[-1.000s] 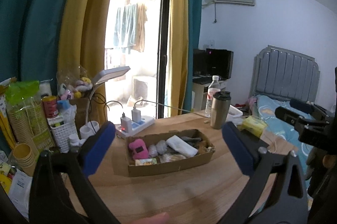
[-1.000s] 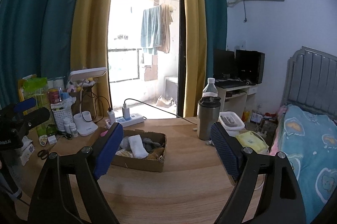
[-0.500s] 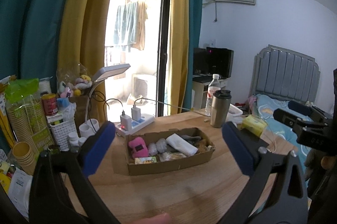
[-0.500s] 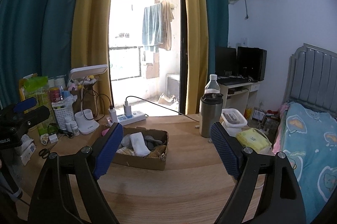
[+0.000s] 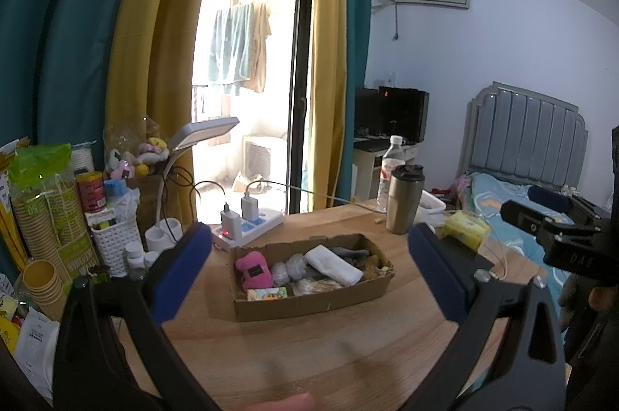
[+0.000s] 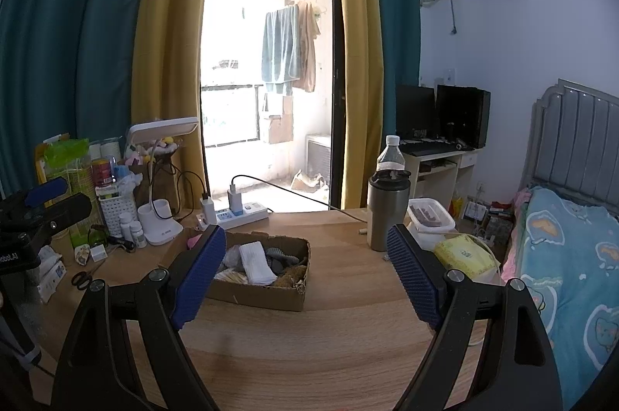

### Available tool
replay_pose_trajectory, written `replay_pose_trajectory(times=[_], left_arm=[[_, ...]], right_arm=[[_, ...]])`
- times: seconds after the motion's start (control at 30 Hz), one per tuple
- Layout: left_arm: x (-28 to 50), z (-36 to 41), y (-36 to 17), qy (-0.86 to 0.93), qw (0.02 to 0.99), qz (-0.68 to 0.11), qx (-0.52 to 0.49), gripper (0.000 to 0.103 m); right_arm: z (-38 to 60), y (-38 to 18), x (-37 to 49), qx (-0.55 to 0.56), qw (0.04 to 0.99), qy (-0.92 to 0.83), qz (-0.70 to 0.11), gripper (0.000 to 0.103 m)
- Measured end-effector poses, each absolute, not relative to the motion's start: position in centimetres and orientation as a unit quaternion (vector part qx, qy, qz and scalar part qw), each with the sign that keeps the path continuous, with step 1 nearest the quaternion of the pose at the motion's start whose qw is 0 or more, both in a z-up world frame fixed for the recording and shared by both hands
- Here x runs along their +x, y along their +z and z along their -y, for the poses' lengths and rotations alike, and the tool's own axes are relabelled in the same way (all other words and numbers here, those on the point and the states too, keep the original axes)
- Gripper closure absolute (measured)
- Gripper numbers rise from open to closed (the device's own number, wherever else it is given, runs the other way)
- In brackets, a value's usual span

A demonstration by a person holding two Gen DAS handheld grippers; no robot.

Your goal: Organize soft objects

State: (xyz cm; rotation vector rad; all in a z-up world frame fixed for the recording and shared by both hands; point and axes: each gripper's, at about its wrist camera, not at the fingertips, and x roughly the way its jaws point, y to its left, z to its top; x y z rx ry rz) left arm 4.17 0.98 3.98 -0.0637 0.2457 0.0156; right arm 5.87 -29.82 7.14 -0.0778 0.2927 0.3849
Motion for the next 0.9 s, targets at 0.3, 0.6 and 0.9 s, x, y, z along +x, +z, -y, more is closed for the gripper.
replay_pose_trajectory(times=[0.3,0.6,0.9], left_arm=[[4.2,-1.0,3.9,0.005,0.992,-0.122,-0.033,0.001],[4.1,-0.9,3.8,0.003,0.992,-0.124,-0.033,0.001],[4.7,-0.1,2.7,0.002,0.990,-0.141,-0.022,0.001]], right_arm=[[29.8,7.1,5.9,-0.040,0.970,0.192,-0.146,0.016],[29.6,6.9,5.9,-0.040,0.969,0.193,-0.146,0.016],[29.2,4.9,7.2,-0.030,0.964,0.205,-0.167,0.016]])
